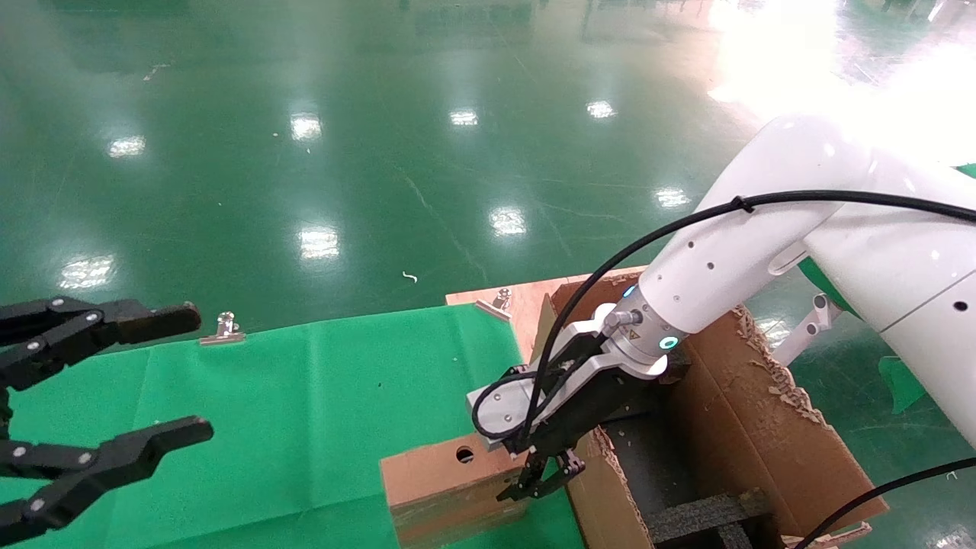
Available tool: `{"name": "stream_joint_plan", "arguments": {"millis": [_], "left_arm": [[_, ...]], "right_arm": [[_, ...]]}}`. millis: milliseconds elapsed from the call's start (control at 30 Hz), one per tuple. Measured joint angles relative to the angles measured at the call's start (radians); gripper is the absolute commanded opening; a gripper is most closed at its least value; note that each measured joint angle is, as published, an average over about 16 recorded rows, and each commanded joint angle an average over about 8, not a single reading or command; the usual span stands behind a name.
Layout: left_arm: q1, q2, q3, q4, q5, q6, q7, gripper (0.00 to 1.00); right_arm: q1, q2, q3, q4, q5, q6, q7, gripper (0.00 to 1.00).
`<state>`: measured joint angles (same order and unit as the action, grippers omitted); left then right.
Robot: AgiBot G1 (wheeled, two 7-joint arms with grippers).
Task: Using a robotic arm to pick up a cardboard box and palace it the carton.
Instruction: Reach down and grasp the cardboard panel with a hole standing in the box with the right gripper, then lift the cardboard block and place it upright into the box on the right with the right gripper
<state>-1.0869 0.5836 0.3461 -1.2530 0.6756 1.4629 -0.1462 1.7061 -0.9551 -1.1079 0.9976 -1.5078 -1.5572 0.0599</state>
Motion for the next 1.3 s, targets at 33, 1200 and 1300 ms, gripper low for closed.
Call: {"name": "stream_joint_plan", "arguments": {"millis": [33, 1200, 1300], "left_arm": [[0.000, 0.000, 0.000, 0.000, 0.000, 0.000, 0.000, 1.00], [0.000, 0.000, 0.000, 0.000, 0.000, 0.000, 0.000, 1.00], [0.000, 0.000, 0.000, 0.000, 0.000, 0.000, 0.000, 1.00]], "right_arm": [[0.000, 0.000, 0.000, 0.000, 0.000, 0.000, 0.000, 0.00], [0.415, 0.056, -0.032, -0.147, 0.105, -0.031, -0.066, 0.00], [0.464, 0.083, -0.061, -0.165, 0.116, -0.031, -0.071, 0.00]]}}
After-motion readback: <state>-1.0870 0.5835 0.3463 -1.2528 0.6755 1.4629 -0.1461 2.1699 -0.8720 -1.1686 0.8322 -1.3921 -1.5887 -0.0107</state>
